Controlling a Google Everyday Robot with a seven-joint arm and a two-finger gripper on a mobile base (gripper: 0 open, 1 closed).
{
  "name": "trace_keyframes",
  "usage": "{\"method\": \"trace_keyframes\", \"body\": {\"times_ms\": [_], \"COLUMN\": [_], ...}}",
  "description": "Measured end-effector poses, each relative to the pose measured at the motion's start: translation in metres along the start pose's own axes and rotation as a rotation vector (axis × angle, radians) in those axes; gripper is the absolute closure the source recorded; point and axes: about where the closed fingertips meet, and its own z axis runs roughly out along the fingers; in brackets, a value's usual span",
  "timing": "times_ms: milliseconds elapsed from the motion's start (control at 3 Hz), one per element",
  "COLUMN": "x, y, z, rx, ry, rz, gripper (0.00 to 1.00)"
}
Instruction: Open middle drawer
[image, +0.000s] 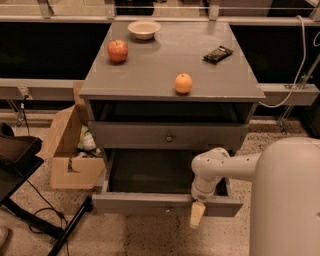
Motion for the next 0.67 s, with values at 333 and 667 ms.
{"method": "trace_keyframes", "body": {"times_ms": [333, 667], "x": [0.004, 0.009], "y": [0.010, 0.029], "z": [0.011, 0.024], "rx": [-0.017, -0.044], "ry": [-0.008, -0.002], "rz": [-0.007, -0.019], "gripper": [0.02, 0.24]}}
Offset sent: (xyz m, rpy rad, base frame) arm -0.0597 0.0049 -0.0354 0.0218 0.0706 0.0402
